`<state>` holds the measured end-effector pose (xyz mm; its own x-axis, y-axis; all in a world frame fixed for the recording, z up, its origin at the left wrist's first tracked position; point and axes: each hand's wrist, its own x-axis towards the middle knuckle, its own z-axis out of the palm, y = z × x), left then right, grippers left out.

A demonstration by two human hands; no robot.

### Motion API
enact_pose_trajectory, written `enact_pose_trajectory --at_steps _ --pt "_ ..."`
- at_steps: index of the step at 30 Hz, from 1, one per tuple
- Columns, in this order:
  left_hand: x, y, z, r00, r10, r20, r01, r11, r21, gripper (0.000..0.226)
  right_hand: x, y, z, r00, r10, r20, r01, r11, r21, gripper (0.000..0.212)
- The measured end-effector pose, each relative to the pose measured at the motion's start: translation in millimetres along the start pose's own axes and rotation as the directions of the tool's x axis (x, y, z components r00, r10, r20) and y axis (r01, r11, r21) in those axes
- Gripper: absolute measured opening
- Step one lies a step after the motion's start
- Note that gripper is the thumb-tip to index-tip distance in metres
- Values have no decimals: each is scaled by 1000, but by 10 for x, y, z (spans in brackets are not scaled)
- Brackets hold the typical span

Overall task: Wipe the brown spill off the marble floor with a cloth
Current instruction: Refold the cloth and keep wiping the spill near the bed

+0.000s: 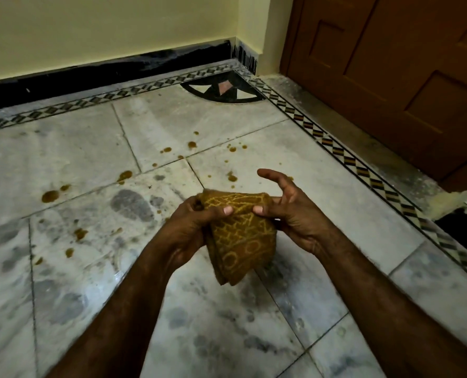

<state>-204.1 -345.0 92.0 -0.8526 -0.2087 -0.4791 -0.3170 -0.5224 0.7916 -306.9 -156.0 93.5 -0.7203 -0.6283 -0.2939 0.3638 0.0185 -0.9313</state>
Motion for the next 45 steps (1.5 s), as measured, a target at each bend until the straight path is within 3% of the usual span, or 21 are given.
enact_pose_trajectory --at_steps 3,5,9,12,14,18,22,25,28,31,34,36,38,40,42,45 --pt "39 -65 -59 998 18 -56 -14 997 76 113 -1 -14 -73 998 -49 24 51 995 -84 51" --pt "67 -109 -70 995 92 -50 -79 974 213 121 -10 8 -104 998 -62 29 65 990 -124 47" --pt "130 -171 -65 967 254 25 -230 827 513 83 -16 49 -179 996 -86 7 86 979 -185 47" --pt "160 -206 -27 948 317 -9 -246 753 610 63 -28 58 -238 996 -87 -25 77 958 -277 49" --pt "160 -223 18 926 377 -20 -247 645 723 54 -21 78 -269 991 -112 -70 81 932 -353 46" --pt "199 -254 87 872 489 4 -289 509 811 31 9 145 -320 967 -223 -123 143 875 -462 26" --pt "254 -268 120 929 369 20 -271 643 717 18 35 169 -391 941 -269 -206 120 833 -540 18" --pt "289 -298 178 958 285 30 -244 756 607 20 21 172 -424 968 -170 -185 85 916 -393 21" --pt "333 -362 261 974 227 17 -209 862 462 24 -43 175 -449 954 -189 -233 108 941 -322 18" --pt "451 -388 379 983 182 26 -177 902 394 20 -25 112 -524 935 -205 -289 113 946 -304 15" --pt "741 -474 443 984 179 -16 -156 896 415 34 229 165 -727 914 -183 -363 54 940 -337 23" --pt "951 -593 388 967 245 -74 -142 754 641 52 490 353 -922 883 -193 -429 -95 820 -564 44" --pt "1062 -773 264 951 308 -42 -129 513 848 60 672 641 -1030 889 -235 -393 -189 593 -783 56" --pt "1092 -989 131 938 345 46 -139 251 958 64 750 987 -985 936 -269 -226 -133 324 -937 57" --pt "1160 -1229 -19 918 379 115 -146 52 988 72 790 1345 -907 966 -244 -83 -64 86 -994 64" --pt "1298 -1454 -153 899 425 104 -93 -47 995 70 775 1569 -843 960 -271 -74 -86 -34 -996 64"
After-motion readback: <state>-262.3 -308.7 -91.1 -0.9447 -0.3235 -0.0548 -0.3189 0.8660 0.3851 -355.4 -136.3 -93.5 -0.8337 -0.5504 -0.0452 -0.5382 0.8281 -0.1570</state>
